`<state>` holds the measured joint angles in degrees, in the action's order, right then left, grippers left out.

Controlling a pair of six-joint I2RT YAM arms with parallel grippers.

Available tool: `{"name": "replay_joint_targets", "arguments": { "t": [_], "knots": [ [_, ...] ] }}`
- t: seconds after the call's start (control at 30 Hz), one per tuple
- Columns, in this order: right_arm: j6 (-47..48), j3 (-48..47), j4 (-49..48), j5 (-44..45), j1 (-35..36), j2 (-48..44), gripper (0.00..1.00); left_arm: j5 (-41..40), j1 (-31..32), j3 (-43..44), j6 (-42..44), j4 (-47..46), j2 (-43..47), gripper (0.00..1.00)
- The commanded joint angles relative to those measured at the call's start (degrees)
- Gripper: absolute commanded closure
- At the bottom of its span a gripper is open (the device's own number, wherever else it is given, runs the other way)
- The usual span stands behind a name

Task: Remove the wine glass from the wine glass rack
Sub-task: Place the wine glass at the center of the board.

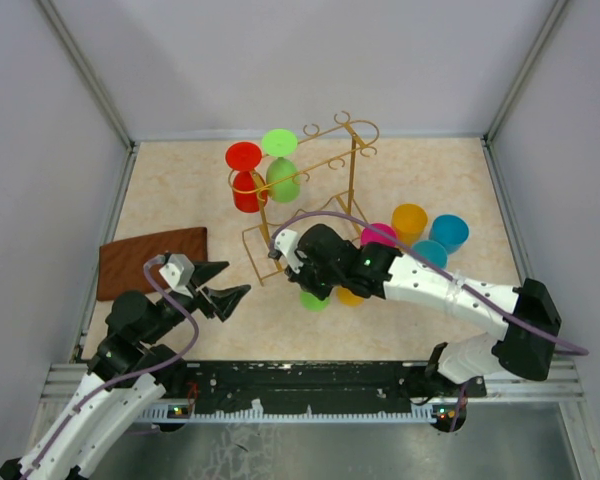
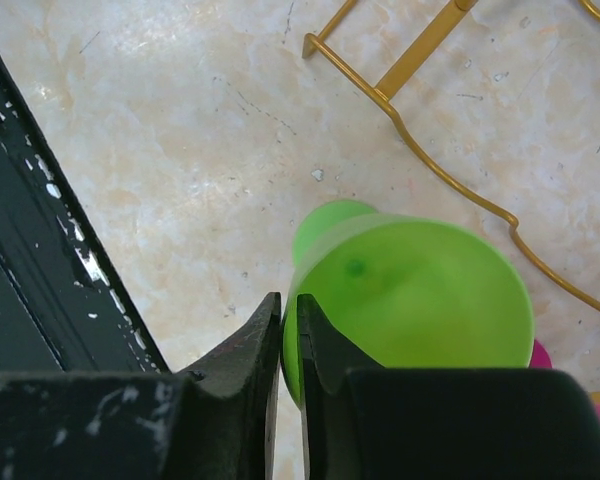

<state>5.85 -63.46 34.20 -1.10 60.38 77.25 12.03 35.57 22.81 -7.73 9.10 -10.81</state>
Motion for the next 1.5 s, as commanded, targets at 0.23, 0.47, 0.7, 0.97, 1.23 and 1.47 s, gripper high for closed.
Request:
{"name": "replay_joint_targets", "arguments": {
  "t": [0.23, 0.47, 0.7, 0.97, 1.23, 1.47],
  "knots": [
    [-0.3, -3.1, -0.8, 1.3, 0.5, -1.0, 0.83, -0.8, -0.1, 1.5, -0.8, -0.4, -0.7, 0.17],
    [-0.3, -2.8, -1.5, 1.2, 0.5, -2.1, 0.81, -1.3, -0.1, 1.4, -1.4, -0.3, -1.0, 0.15],
    [-0.1, -1.8, -4.0, 0.8, 0.4, -4.8, 0.77, -4.5, -0.2, 1.6, -3.6, -0.5, -1.0, 0.01],
    [1.8, 3.1, -11.5, 1.0, 0.4, -12.7, 0.42, -10.3, -0.1, 2.2, -6.5, -0.8, -1.4, 0.00],
    [5.8, 12.3, -24.1, 5.9, 0.5, -25.5, 0.18, -21.2, -0.1, 1.4, -15.0, -2.5, -3.1, 0.00],
    [12.2, 22.2, -39.1, 22.7, 0.4, -35.5, 0.02, -28.1, -0.1, 8.0, -17.4, 1.8, -9.1, 0.00]
  ]
}}
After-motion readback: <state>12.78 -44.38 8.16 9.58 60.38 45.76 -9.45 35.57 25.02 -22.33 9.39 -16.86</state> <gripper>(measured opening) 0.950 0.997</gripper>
